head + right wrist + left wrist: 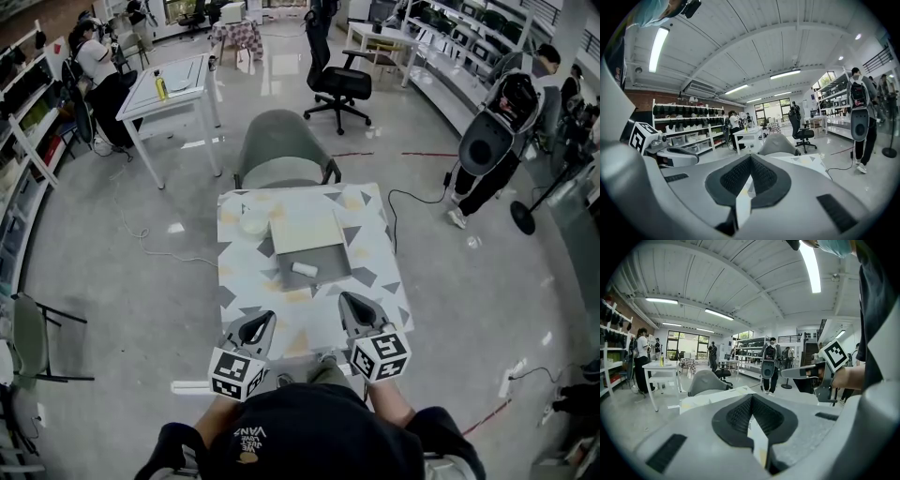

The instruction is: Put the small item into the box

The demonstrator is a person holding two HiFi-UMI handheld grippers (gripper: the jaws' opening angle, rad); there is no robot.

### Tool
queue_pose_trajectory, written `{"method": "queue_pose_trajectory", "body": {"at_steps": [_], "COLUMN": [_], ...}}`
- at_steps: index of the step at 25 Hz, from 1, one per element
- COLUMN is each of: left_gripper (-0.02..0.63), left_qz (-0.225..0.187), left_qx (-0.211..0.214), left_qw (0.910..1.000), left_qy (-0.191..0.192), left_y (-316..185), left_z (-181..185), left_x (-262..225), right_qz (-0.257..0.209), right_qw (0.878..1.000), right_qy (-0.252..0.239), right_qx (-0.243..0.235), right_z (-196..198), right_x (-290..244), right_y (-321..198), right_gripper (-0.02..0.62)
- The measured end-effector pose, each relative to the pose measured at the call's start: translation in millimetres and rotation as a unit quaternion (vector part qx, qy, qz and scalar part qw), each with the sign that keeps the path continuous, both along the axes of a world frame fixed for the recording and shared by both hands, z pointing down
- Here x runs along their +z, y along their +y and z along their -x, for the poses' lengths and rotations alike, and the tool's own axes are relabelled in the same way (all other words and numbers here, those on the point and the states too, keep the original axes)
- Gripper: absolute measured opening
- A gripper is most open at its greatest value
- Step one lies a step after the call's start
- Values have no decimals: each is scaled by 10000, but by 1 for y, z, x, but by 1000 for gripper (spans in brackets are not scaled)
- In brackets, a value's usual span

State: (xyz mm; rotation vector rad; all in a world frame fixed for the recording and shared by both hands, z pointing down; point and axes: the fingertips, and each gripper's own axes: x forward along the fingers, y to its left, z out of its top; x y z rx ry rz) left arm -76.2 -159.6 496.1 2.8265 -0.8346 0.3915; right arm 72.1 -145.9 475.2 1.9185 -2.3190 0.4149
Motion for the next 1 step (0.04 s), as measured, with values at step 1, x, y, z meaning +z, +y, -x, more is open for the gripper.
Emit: {"method": "queue_pose_trajectory", "body": {"at_steps": [1], "left_gripper": [6], "left_qz": [2], "left_qx": [-3], "left_qw": [10000], "left_qy": [-3], "left_y": [0], "left_z": [0], "left_x": [1], "right_qz": [-6], "right_qw": [10000], "right_qy": [3], "right_qx": [0], "right_z": [0], "right_x": [0], "right_y": [-1], "right_gripper": [0]}}
